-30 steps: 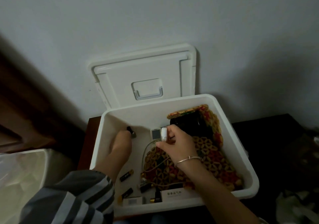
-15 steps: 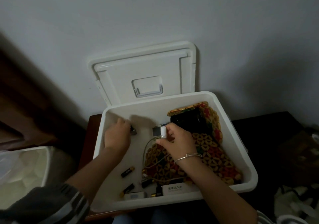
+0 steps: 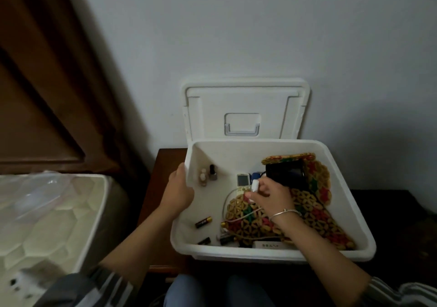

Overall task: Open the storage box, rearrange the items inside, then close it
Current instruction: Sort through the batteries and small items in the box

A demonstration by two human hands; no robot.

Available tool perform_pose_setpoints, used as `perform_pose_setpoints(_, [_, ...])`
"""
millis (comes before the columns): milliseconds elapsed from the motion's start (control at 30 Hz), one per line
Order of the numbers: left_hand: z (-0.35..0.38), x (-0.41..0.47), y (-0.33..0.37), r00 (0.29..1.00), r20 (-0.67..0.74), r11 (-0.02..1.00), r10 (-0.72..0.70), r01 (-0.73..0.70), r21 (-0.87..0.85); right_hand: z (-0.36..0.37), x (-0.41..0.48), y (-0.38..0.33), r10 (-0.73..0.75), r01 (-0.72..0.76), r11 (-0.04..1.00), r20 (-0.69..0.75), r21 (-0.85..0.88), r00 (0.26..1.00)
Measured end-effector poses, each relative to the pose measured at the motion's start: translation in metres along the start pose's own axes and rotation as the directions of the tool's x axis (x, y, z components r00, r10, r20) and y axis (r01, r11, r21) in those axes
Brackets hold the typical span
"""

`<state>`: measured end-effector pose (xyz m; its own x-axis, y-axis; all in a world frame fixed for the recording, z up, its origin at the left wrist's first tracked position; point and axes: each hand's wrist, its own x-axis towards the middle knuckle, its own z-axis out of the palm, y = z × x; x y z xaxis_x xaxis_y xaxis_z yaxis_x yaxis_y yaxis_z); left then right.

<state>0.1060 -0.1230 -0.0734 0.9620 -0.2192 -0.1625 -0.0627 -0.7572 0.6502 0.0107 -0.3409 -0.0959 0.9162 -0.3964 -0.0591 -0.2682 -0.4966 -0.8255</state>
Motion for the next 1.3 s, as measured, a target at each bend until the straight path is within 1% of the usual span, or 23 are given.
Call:
perform_pose_setpoints(133, [-0.003, -0.015, -0.004, 0.999, -0.016, 0.999, -0.033, 0.033, -0.044, 0.002, -0.012, -0.004, -0.025, 0.024, 0.999, 0.035, 0.024, 0.999])
perform_pose_setpoints(200, [-0.006, -0.025, -0.012, 0.998, -0.026, 0.997, -0.049, 0.047, -0.066, 0.007, -0.019, -0.008, -0.026, 0.024, 1.0, 0.079, 0.018, 0.997])
perform_pose_setpoints(300, [-0.009, -0.039, -0.027, 0.999, -0.044, 0.996, -0.031, 0.027, -0.09, 0.016, -0.023, -0.024, -0.033, 0.032, 0.999, 0.152, 0.009, 0.988])
perform_pose_setpoints(433, [-0.013, -0.052, -0.048, 0.997, -0.067, 0.993, -0.05, 0.043, -0.108, 0.038, -0.012, -0.053, -0.112, 0.122, 0.992, 0.195, -0.04, 0.974])
perform_pose_setpoints(500, [-0.015, -0.059, -0.057, 0.994, -0.09, 0.992, -0.057, 0.046, -0.12, 0.059, -0.005, -0.062, -0.123, 0.137, 0.989, 0.204, -0.056, 0.971])
perform_pose_setpoints(667, [-0.016, -0.068, -0.067, 0.989, -0.146, 0.985, -0.034, 0.008, -0.174, 0.121, 0.015, -0.061, -0.089, 0.145, 0.959, 0.225, -0.242, 0.97])
perform_pose_setpoints(767, [-0.017, -0.068, -0.068, 0.985, -0.172, 0.985, -0.02, -0.01, -0.174, 0.151, 0.025, -0.055, -0.096, 0.16, 0.907, 0.179, -0.39, 0.979])
perform_pose_setpoints(833, [-0.018, -0.068, -0.067, 0.986, -0.166, 0.983, -0.031, 0.0, -0.185, 0.167, 0.03, -0.049, -0.091, 0.155, 0.882, 0.162, -0.445, 0.983])
perform_pose_setpoints(900, [-0.019, -0.069, -0.067, 0.987, -0.155, 0.981, -0.045, 0.015, -0.192, 0.179, 0.031, -0.043, -0.078, 0.153, 0.869, 0.176, -0.47, 0.981])
perform_pose_setpoints(1067, [-0.02, -0.07, -0.069, 0.988, -0.145, 0.981, -0.054, 0.026, -0.194, 0.195, 0.035, -0.03, -0.082, 0.179, 0.866, 0.221, -0.467, 0.972])
perform_pose_setpoints(1167, [-0.02, -0.07, -0.07, 0.988, -0.144, 0.98, -0.057, 0.028, -0.196, 0.197, 0.037, -0.026, -0.092, 0.187, 0.858, 0.215, -0.478, 0.972])
perform_pose_setpoints(1300, [-0.02, -0.07, -0.07, 0.989, -0.138, 0.977, -0.056, 0.026, -0.212, 0.196, 0.036, -0.021, -0.116, 0.193, 0.881, 0.197, -0.433, 0.973])
